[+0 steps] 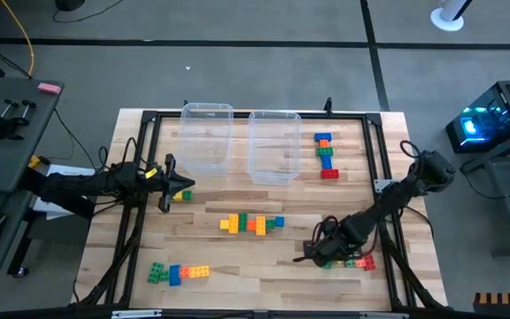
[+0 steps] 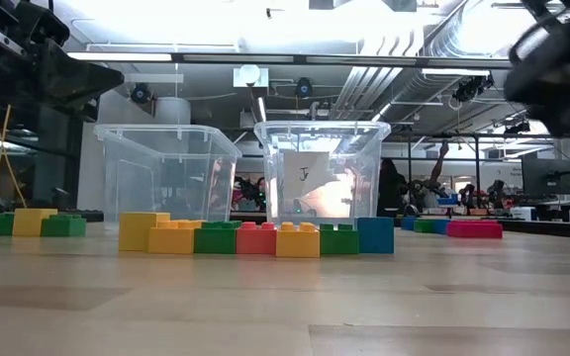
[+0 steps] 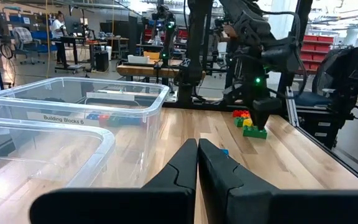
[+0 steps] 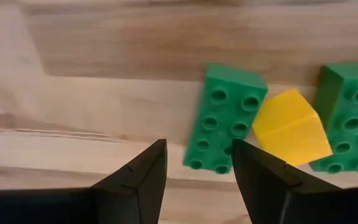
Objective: Sort blocks by size
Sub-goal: Put the green big game piece into the right transparent bin
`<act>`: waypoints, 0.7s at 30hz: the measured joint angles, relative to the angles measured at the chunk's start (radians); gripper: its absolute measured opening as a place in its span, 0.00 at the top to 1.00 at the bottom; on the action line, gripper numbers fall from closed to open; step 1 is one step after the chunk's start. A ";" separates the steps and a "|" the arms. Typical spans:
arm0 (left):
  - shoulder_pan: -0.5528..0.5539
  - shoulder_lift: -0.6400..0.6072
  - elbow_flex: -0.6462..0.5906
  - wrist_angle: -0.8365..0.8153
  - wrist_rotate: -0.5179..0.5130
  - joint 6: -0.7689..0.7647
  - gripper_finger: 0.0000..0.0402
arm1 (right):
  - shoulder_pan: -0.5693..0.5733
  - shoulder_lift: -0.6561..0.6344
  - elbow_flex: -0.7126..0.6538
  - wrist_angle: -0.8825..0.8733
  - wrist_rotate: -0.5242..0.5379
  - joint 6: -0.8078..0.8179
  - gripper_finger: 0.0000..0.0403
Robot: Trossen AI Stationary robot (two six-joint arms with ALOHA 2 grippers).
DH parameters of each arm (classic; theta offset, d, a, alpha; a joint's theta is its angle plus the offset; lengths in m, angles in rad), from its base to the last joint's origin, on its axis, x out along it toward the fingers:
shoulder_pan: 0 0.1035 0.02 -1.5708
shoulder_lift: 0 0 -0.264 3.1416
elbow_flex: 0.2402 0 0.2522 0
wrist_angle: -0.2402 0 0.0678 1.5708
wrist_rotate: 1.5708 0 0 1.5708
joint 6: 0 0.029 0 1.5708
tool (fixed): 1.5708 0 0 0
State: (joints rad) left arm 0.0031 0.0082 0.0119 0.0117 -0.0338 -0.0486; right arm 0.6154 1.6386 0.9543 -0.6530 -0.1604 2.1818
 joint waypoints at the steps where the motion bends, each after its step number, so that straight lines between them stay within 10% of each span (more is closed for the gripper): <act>1: 0.000 0.000 0.000 0.000 0.000 0.000 0.99 | 0.000 0.004 0.000 0.008 -0.005 0.000 0.56; 21: 0.000 0.000 0.000 0.000 0.000 0.000 0.99 | 0.000 0.010 0.077 -0.173 0.048 -0.060 0.56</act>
State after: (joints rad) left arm 0.0032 0.0082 0.0119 0.0116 -0.0338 -0.0486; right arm 0.6159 1.6485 1.0311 -0.8261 -0.1129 2.1217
